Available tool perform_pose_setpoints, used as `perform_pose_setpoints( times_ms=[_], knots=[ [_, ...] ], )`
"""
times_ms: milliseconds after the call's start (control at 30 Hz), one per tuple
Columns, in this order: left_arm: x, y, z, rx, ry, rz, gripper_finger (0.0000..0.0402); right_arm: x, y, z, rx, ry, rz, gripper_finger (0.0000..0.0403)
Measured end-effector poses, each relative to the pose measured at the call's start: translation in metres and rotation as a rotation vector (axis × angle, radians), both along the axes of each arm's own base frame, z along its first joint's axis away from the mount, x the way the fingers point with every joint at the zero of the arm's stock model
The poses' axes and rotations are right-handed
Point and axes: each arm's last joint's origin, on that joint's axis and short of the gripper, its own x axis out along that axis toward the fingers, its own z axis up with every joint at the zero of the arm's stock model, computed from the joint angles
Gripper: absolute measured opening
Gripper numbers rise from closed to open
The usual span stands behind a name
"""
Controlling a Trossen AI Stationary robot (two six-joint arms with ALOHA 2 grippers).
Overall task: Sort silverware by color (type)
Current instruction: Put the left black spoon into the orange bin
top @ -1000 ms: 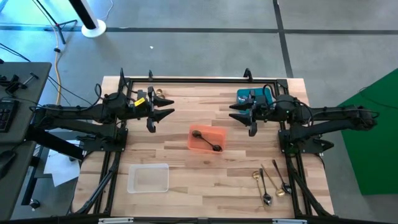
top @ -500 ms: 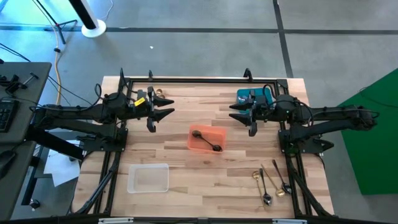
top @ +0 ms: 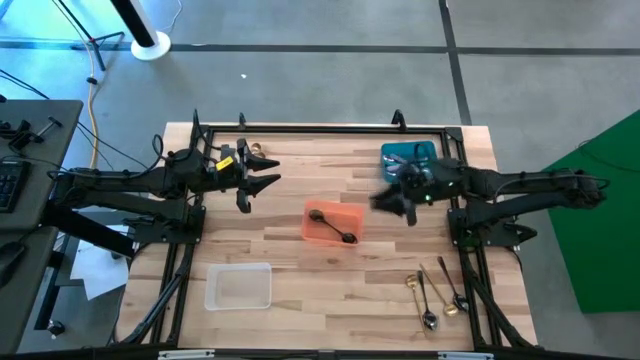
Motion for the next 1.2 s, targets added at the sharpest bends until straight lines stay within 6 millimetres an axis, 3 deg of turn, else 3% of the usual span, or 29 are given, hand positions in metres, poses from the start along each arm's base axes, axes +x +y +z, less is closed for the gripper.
perform_pose_setpoints(
  times_ms=[100,233,500,767,1200],
  knots=[
    [0.0,0.0,0.0,-0.026,-0.004,-0.002,0.0161,-0.009,0.016,-0.02,0.242,0.285,0.089,0.0153],
    [0.0,0.0,0.0,-0.013,-0.002,-0.001,0.0161,-0.027,0.042,-0.045,0.41,0.63,0.071,0.0153],
    [0.0,0.0,0.0,-0.009,-0.002,-0.001,0.0161,-0.057,0.093,-0.092,0.726,1.004,-0.014,0.0153],
    [0.0,0.0,0.0,-0.015,-0.004,-0.001,0.0161,-0.072,0.121,-0.126,0.861,1.241,-0.116,0.0153],
    [0.0,0.0,0.0,-0.013,-0.003,-0.001,0.0161,-0.062,0.138,-0.165,0.83,1.414,-0.291,0.0153]
  ],
)
